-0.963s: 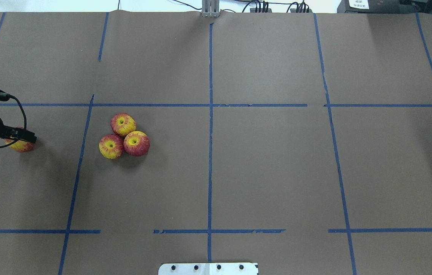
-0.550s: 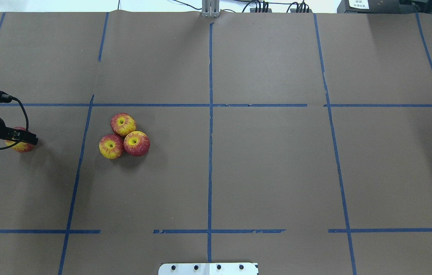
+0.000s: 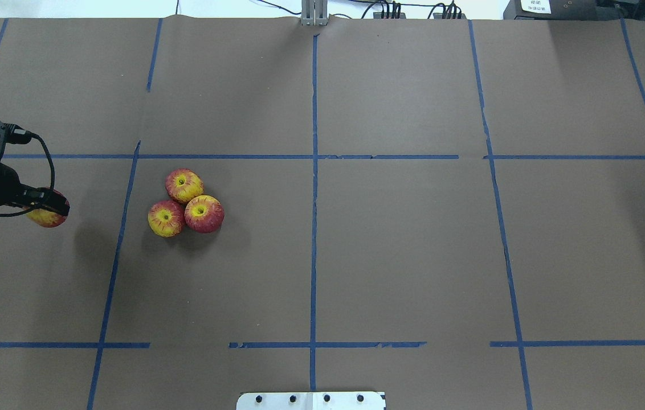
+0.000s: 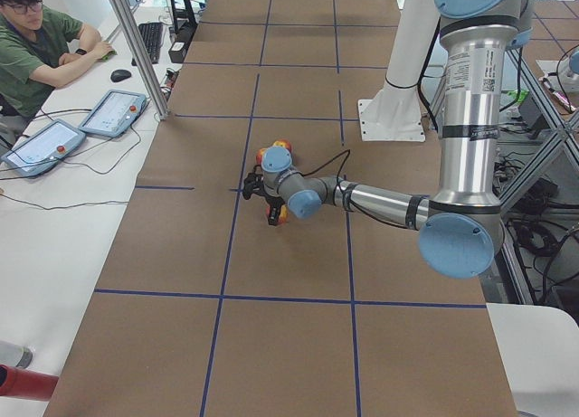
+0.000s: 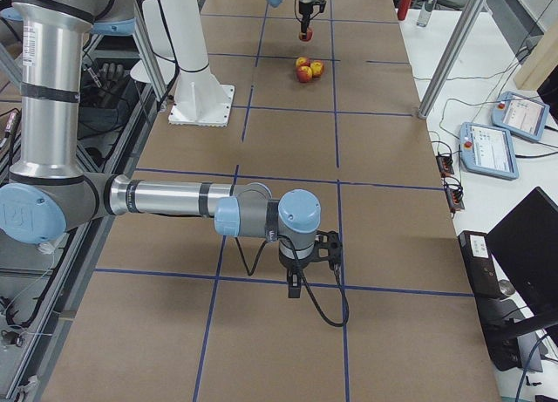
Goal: Stack apples
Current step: 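Lift the apple and carry it over the three-apple cluster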
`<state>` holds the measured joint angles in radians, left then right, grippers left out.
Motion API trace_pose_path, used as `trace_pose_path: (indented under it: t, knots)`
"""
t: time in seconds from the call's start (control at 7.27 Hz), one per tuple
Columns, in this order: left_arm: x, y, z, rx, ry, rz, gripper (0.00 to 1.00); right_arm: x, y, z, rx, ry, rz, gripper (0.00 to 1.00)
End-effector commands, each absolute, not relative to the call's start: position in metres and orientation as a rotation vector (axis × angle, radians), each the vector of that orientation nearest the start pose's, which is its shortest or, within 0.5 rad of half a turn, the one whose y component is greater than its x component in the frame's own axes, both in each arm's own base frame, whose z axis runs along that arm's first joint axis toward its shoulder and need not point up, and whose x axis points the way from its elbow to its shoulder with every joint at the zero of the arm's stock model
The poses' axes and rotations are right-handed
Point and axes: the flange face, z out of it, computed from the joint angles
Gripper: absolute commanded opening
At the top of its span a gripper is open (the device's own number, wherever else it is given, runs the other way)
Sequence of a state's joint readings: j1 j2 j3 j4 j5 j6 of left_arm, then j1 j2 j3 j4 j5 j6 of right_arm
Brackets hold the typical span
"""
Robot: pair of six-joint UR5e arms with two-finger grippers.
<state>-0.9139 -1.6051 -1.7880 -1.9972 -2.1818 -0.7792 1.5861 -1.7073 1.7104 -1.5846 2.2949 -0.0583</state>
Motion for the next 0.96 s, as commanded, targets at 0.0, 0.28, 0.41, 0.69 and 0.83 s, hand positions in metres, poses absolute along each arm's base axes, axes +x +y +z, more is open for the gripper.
trace_pose_path:
  t: [0.0, 0.28, 0.41, 0.69, 0.83]
  knots:
    - [0.283, -0.497, 0.395, 0.054, 0.89, -0.078, 0.13, 0.074, -0.432, 0.658, 0.016, -0.724, -0.037, 1.0]
    - [0.313, -0.508, 0.336, 0.084, 0.919, -0.248, 0.13, 0.074, -0.432, 0.658, 0.016, -0.724, -0.037, 1.0]
    - [0.34, -0.499, 0.324, 0.095, 0.912, -0.286, 0.13, 0.074, -0.432, 0.658, 0.016, -0.724, -0.037, 1.0]
    - [0.386, -0.474, 0.315, 0.05, 0.917, -0.315, 0.13, 0.074, -0.432, 0.658, 0.016, -0.724, -0.037, 1.0]
    - [0.4, -0.463, 0.314, 0.032, 0.916, -0.312, 0.13, 0.074, -0.432, 0.658, 0.016, -0.724, -0.037, 1.0]
